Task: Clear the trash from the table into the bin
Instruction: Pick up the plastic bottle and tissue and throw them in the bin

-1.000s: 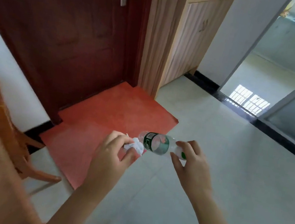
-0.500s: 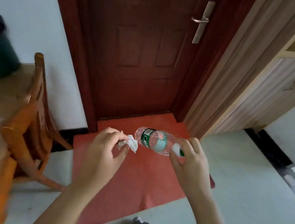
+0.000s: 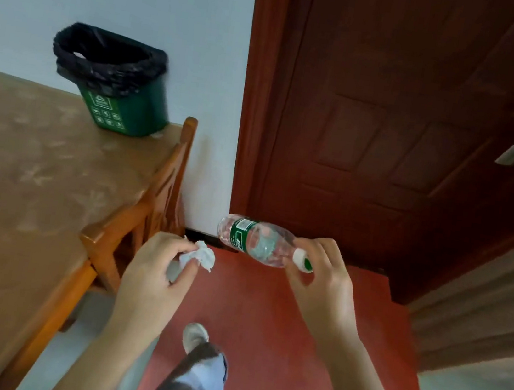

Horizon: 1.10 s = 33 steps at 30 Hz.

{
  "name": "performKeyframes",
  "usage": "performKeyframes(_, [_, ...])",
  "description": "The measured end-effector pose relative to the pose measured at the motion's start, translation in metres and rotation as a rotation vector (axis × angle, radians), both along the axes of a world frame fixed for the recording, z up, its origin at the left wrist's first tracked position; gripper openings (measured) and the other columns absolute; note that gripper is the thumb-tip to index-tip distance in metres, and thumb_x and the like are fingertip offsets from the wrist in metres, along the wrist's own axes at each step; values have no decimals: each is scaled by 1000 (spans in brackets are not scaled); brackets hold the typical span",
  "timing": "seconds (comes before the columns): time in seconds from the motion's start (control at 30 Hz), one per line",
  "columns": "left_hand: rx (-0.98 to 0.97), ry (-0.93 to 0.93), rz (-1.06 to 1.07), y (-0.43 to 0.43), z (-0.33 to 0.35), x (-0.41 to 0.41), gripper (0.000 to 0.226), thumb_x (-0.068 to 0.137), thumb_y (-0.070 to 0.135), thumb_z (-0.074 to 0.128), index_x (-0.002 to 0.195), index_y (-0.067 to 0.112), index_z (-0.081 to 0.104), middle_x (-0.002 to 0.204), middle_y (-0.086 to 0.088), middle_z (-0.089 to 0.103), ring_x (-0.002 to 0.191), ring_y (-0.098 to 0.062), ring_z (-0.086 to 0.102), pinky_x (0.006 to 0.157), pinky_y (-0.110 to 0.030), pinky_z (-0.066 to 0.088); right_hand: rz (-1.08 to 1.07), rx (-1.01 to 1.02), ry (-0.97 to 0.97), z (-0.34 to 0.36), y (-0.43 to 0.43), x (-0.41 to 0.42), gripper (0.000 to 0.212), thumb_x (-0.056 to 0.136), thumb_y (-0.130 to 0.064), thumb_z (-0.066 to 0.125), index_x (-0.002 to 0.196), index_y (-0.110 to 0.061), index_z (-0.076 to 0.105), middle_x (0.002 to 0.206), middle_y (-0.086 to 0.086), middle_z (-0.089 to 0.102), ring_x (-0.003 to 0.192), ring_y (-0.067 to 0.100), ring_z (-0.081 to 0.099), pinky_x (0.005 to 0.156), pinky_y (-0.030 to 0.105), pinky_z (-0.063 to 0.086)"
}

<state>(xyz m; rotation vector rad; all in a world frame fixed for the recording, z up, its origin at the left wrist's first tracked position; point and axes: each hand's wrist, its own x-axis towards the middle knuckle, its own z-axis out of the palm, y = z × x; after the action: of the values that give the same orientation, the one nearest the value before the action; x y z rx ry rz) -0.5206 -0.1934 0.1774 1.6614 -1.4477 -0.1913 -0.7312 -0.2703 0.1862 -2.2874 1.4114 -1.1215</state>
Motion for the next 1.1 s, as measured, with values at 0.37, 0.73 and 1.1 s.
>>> performKeyframes(0.37, [-23,107,290,-140,13,123,17,78,0,67,89,12,64,90,5,59,85,5,49,73,-1,32,146,-118,-23,27,-188,139,23,79,-22,64,97,-7,61,93,7,57,82,11,53,66,26,49])
performKeyframes(0.73, [-16,206,478,-215,11,223,41,77,1,67,75,40,53,84,12,60,81,0,53,68,-3,33,347,-90,-118,32,-285,285,28,80,-27,58,99,-5,61,91,6,54,75,6,47,71,5,37])
performKeyframes(1.1, [-51,146,741,-270,17,284,28,76,-2,68,80,24,59,86,10,59,82,4,51,69,-4,33,673,-9,-194,58,-370,389,30,79,-33,55,100,-11,58,91,-1,53,83,-7,47,70,2,36])
